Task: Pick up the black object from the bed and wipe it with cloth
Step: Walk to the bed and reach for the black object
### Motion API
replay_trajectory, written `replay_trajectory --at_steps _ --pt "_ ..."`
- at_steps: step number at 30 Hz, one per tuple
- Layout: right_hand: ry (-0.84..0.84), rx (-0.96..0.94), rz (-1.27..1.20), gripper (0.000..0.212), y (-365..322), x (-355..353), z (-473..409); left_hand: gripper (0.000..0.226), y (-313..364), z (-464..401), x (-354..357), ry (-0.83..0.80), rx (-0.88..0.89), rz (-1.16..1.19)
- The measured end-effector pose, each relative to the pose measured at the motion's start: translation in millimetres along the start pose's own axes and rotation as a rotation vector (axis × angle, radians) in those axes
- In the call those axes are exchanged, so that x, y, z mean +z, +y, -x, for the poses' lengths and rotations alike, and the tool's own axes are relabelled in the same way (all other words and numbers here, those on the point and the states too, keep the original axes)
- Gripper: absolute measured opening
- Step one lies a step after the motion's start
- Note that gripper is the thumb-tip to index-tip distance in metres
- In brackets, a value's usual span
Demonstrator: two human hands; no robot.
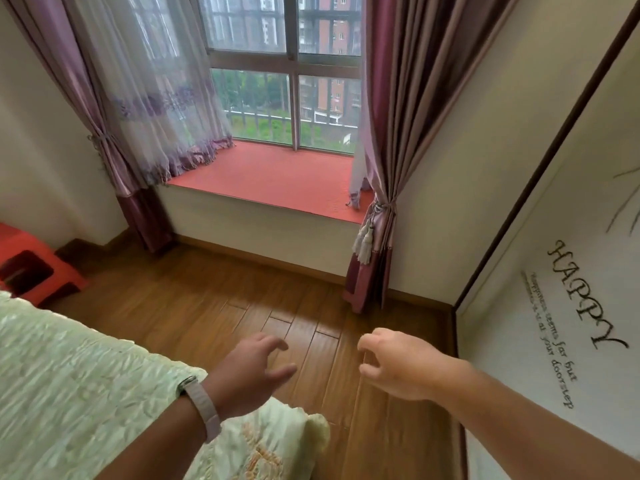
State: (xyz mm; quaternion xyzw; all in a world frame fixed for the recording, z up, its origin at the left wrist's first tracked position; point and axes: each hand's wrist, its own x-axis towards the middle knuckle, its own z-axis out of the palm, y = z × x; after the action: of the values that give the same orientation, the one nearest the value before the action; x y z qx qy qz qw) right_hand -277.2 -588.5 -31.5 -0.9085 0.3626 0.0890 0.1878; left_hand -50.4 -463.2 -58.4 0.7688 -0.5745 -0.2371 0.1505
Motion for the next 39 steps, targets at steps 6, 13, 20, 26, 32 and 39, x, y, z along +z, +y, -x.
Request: replay_trajectory --at_steps 6,13,20,26,32,39 --pt "0.044 0.022 0.0 0.036 -16 -30 -79 0.048 -30 -82 -49 0.043 0.071 -0.035" --pt "0.045 0.0 0.034 0.04 -26 -58 -153 0.051 -63 -130 -80 0.083 0.044 -0.133" --pt "0.079 -0.089 0.049 0.044 -13 -76 -236 0.054 -75 -175 -97 0.161 0.003 -0.29" --pt "0.097 -0.245 0.081 0.044 16 -102 -322 0.051 -69 -244 -113 0.187 -0.116 -0.298" --pt "0.069 -0.35 0.101 0.044 71 -156 -404 0.049 -41 -334 -121 0.171 -0.24 -0.251" --pt "0.001 -0.447 0.074 0.042 94 -195 -485 0.049 -30 -395 -133 0.173 -0.373 -0.234"
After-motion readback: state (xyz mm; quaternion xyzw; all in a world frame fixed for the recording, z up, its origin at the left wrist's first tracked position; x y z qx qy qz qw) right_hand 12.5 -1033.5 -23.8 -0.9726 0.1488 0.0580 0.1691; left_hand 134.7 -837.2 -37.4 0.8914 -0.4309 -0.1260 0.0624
